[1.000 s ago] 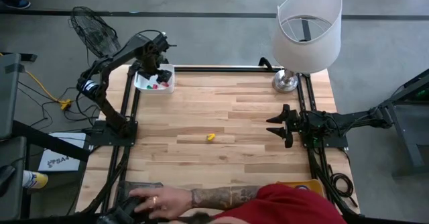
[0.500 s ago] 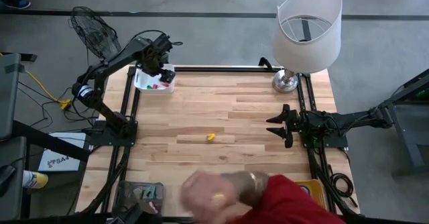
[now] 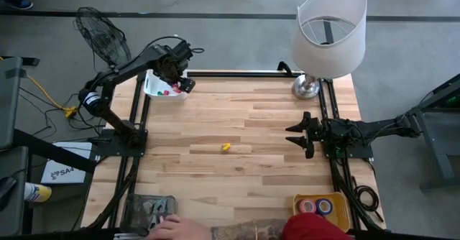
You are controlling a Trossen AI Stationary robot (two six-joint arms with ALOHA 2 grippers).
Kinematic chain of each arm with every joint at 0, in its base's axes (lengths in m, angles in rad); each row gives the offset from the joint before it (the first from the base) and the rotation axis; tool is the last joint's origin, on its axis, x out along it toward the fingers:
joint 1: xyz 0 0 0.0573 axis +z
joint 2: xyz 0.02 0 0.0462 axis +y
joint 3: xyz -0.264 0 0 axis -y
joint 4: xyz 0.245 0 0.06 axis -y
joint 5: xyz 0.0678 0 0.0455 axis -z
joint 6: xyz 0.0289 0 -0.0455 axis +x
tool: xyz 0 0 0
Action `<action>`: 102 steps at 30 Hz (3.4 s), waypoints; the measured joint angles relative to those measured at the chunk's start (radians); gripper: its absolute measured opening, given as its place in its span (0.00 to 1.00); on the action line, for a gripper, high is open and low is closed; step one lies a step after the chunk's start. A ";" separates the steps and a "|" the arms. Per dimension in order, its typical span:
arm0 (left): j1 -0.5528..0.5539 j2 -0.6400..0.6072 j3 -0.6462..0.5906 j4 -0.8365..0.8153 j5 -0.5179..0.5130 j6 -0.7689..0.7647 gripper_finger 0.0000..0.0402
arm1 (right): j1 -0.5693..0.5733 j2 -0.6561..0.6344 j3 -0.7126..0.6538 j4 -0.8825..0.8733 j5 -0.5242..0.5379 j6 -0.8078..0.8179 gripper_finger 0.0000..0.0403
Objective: Pick and place Stapler, Stapler remover, tape
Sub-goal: Put the yellow stapler into the white bin
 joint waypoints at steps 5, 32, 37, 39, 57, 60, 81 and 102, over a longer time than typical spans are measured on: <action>-0.040 0.000 0.000 0.013 0.003 -0.025 0.68 | 0.000 0.000 0.000 0.000 0.000 0.000 0.45; -0.164 0.103 -0.001 0.135 0.129 0.085 0.68 | 0.000 0.000 0.000 0.000 0.000 0.000 0.45; -0.182 0.132 -0.002 0.138 0.145 0.134 0.68 | 0.000 0.000 0.000 0.000 0.000 0.000 0.45; -0.187 0.143 -0.001 0.143 0.161 0.142 0.68 | 0.000 0.000 0.000 0.000 0.000 0.000 0.45; -0.231 0.149 -0.001 0.152 0.168 0.263 0.68 | 0.000 0.000 0.000 0.000 0.000 0.000 0.45; -0.231 0.149 -0.001 0.184 0.163 0.262 0.68 | 0.000 0.000 0.000 0.000 0.000 0.000 0.45; -0.373 0.153 -0.001 0.283 0.026 0.086 0.75 | 0.000 0.000 0.000 0.000 0.000 0.000 0.45; -0.651 0.302 0.000 0.399 0.175 -0.015 0.80 | 0.000 0.007 0.000 0.000 0.000 0.000 0.45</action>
